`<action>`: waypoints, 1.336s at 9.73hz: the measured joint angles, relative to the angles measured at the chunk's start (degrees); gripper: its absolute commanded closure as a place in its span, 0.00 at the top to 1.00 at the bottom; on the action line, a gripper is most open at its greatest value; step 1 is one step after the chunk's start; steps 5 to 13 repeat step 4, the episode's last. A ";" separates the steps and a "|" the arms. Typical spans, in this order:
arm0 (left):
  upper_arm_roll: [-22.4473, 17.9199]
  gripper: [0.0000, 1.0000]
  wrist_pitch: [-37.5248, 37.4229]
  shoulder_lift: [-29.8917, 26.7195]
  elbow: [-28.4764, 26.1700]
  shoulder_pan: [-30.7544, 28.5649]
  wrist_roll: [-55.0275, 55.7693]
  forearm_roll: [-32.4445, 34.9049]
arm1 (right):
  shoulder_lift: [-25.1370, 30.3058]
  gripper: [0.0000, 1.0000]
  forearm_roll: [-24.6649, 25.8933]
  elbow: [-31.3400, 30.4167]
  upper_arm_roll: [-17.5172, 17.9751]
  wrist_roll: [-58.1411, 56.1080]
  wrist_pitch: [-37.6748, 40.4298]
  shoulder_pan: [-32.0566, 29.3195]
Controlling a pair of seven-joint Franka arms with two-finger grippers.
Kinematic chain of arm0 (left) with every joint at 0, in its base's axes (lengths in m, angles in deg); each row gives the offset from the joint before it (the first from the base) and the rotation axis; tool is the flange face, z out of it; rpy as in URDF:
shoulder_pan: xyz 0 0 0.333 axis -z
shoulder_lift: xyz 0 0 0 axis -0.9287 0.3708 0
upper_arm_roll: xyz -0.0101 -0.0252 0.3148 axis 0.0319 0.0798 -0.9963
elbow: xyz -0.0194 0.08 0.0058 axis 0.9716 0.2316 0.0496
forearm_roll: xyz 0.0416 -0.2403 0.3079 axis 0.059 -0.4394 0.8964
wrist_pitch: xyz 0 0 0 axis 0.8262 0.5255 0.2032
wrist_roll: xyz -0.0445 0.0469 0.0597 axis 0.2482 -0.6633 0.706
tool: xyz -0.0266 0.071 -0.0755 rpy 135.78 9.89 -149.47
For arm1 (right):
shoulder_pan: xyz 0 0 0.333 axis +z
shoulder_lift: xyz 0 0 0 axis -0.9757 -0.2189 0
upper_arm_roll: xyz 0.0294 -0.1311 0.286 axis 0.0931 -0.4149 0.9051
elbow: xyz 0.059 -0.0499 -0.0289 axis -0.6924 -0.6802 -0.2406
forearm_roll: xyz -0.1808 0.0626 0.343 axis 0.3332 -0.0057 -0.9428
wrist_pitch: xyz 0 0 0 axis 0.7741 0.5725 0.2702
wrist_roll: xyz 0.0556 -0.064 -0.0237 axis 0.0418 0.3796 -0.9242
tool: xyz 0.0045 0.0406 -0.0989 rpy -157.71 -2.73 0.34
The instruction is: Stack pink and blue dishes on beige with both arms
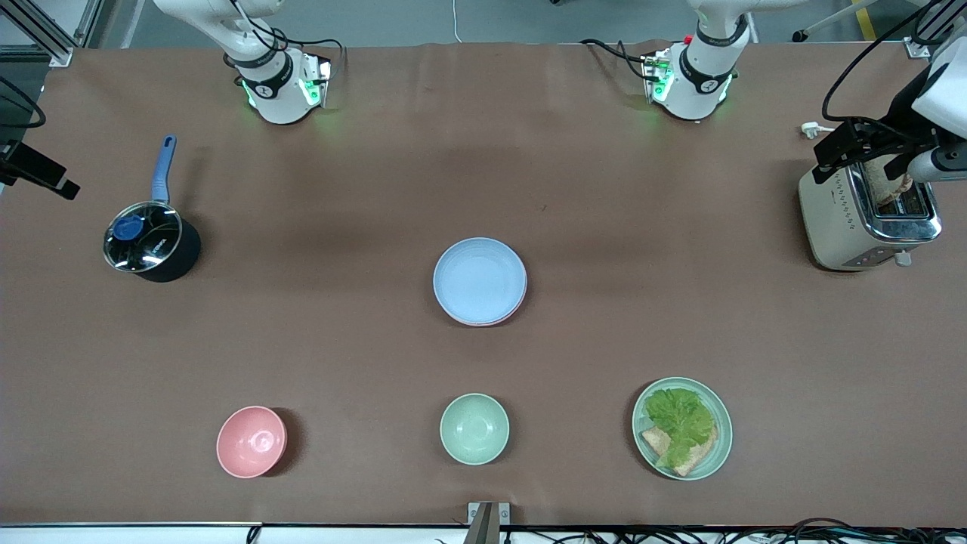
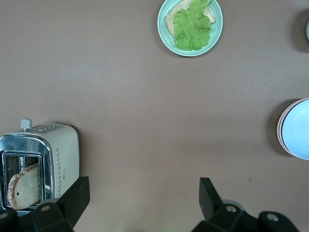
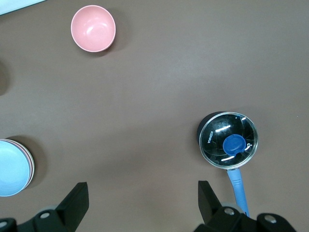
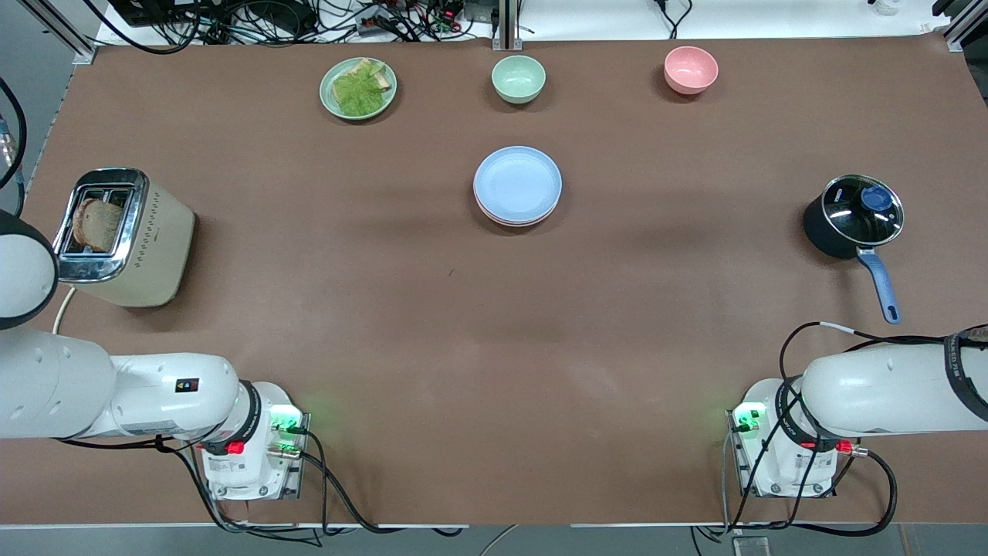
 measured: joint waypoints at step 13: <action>0.00 1.00 -1.21 0.00 0.11 0.00 0.00 0.00 | -0.02 1.00 0.00 0.06 1.24 -0.25 -0.06 -1.03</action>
